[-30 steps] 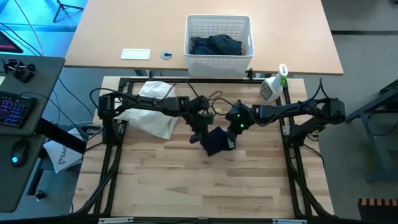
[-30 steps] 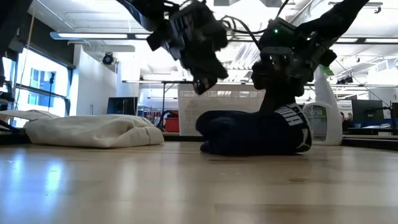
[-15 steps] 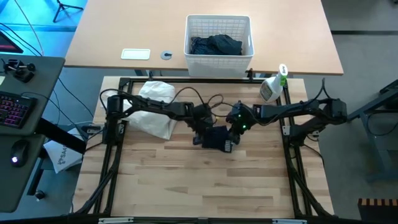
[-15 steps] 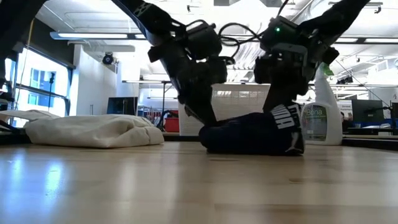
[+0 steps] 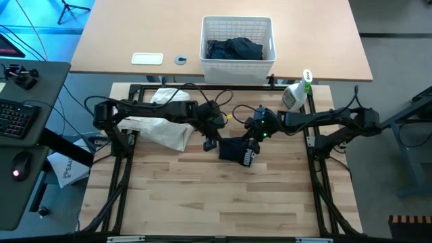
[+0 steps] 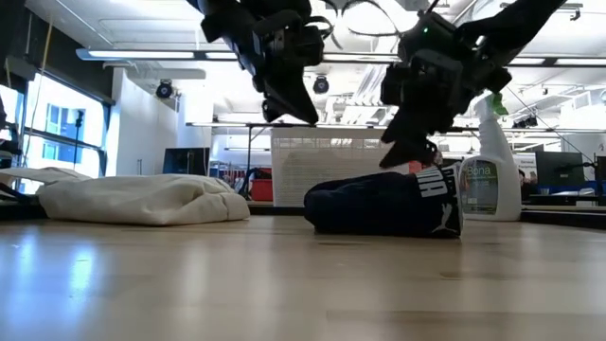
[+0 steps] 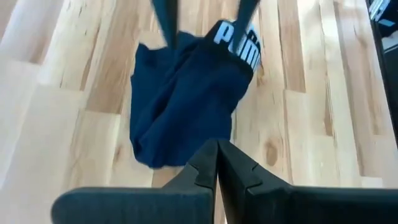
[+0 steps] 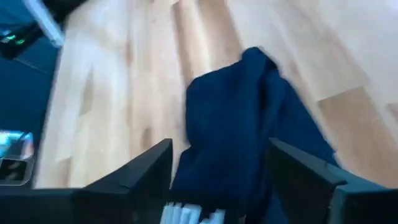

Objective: Fold laundry
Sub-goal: Fold the blue underwear

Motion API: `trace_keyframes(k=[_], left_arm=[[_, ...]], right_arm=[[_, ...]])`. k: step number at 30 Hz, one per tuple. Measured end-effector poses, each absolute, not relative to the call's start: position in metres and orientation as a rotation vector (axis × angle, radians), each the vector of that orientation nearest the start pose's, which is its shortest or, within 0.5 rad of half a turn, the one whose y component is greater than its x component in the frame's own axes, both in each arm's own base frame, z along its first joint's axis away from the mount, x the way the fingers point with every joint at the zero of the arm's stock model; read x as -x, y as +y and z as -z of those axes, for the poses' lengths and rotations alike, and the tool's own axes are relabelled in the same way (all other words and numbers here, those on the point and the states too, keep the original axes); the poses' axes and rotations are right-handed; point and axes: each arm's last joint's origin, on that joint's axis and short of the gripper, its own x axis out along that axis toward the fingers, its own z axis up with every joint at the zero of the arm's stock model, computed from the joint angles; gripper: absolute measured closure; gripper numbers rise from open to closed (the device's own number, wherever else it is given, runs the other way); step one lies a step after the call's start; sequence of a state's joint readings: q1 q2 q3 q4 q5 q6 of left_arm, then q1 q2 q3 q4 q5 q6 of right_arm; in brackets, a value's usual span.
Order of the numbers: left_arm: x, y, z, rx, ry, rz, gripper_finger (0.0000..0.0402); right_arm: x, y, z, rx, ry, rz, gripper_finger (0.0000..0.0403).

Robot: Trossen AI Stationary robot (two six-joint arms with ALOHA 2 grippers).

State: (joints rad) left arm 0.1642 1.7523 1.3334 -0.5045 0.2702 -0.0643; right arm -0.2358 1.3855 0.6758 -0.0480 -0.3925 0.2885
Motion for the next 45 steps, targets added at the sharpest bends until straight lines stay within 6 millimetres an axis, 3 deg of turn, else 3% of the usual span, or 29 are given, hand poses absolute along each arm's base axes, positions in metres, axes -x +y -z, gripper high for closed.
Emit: trace_keyframes(k=[4, 8, 12, 15, 20, 25, 31, 36, 38, 41, 45], left_arm=[[-0.369, 0.050, -0.236, 0.275, 0.916, 0.087, 0.0399], [-0.370, 0.042, -0.208, 0.326, 0.977, 0.109, 0.0377], [-0.371, 0.033, -0.183, 0.400, 1.041, 0.098, 0.0341], [-0.375, 0.025, -0.167, 0.463, 1.062, 0.120, 0.0307], [-0.384, 0.013, -0.147, 0.521, 1.078, 0.104, 0.0262], [-0.391, 0.007, -0.126, 0.503, 1.090, 0.047, 0.0250], [-0.396, -0.002, -0.126, 0.364, 1.024, -0.001, 0.0275], [-0.399, -0.009, -0.134, 0.270, 0.965, 0.039, 0.0348], [-0.398, -0.011, -0.139, 0.256, 0.961, 0.043, 0.0385], [-0.395, -0.012, -0.152, 0.231, 0.946, 0.050, 0.0393], [-0.385, -0.008, -0.167, 0.167, 0.978, 0.064, 0.0400]], right_arm=[[-0.265, -0.054, -0.175, -0.495, 0.756, 0.010, 0.0101], [-0.262, -0.050, -0.176, -0.608, 0.807, -0.026, 0.0077], [-0.254, -0.026, -0.190, -0.630, 0.846, -0.056, 0.0085], [-0.239, -0.005, -0.192, -0.639, 0.911, 0.037, 0.0099], [-0.221, 0.028, -0.172, -0.756, 0.983, 0.112, 0.0120], [-0.218, 0.050, -0.153, -0.814, 0.832, 0.176, 0.0144], [-0.223, 0.047, -0.137, -0.763, 0.762, 0.266, 0.0185], [-0.228, 0.043, -0.133, -0.709, 0.768, 0.209, 0.0267], [-0.228, 0.041, -0.134, -0.730, 0.800, 0.146, 0.0313], [-0.228, 0.041, -0.139, -0.771, 0.851, -0.018, 0.0382], [-0.228, 0.041, -0.153, -0.772, 0.889, -0.136, 0.0383]])
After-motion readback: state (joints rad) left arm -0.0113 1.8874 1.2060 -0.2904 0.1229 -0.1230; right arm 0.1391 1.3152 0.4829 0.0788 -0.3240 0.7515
